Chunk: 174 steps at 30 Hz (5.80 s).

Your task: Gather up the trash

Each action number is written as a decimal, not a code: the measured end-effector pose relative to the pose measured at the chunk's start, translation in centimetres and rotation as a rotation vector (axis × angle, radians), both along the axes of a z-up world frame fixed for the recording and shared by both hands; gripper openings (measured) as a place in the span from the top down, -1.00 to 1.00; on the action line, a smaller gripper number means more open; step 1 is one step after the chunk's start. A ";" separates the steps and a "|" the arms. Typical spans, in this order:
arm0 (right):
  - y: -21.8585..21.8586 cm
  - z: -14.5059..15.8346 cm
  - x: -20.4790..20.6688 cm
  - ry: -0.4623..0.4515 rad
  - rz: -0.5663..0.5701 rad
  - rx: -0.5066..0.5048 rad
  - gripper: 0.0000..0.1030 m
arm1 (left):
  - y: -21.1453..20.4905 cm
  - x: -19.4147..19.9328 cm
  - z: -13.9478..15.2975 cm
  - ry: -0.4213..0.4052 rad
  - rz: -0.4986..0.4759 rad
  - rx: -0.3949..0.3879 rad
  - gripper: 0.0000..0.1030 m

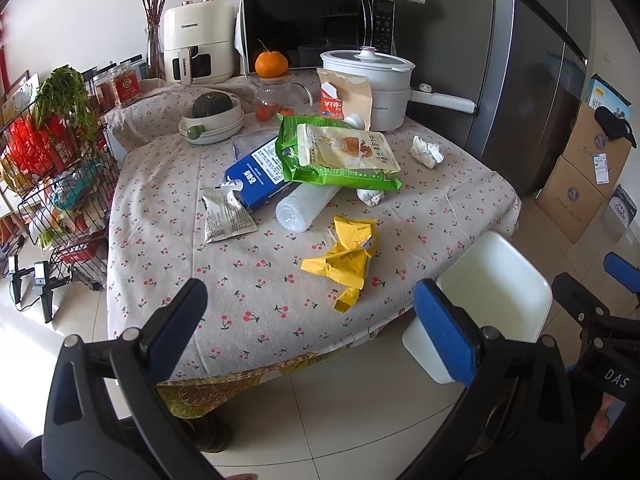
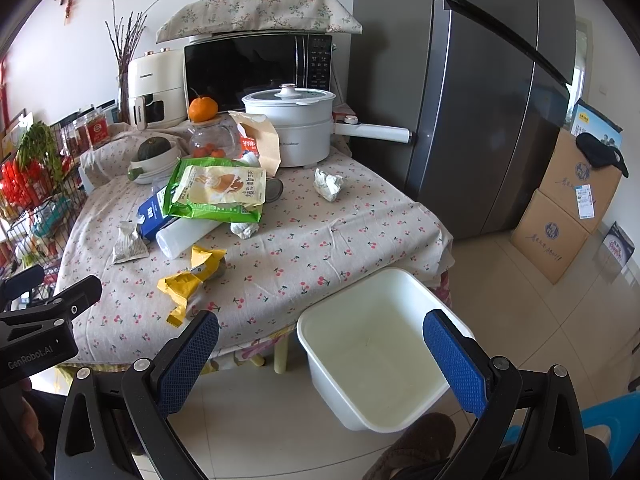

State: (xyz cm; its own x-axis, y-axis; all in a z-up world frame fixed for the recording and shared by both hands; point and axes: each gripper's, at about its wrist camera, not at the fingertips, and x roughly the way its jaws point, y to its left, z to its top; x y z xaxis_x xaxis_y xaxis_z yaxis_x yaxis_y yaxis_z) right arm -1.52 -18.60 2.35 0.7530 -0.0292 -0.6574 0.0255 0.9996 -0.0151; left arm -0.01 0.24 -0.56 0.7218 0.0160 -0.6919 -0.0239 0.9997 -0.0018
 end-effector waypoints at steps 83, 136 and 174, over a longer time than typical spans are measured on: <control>-0.2 -3.4 22.0 0.469 0.234 0.295 -1.00 | 4.3 11.5 -3.8 0.289 -0.262 -0.144 0.76; 8.9 -5.7 28.6 0.352 0.510 0.303 -0.43 | 10.8 11.4 -2.2 0.209 -0.090 -0.219 0.76; 0.5 -3.2 20.4 0.338 0.458 0.220 0.77 | 2.3 11.2 -0.9 0.185 -0.320 -0.260 0.75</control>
State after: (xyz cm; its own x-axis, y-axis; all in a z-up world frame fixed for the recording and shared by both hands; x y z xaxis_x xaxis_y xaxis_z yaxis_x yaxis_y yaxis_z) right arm 18.84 -18.08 -0.84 0.4055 0.4126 -0.8157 -0.3782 0.8881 0.2612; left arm 11.17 2.58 -1.42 0.5262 -0.3795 -0.7610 0.2629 0.9237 -0.2789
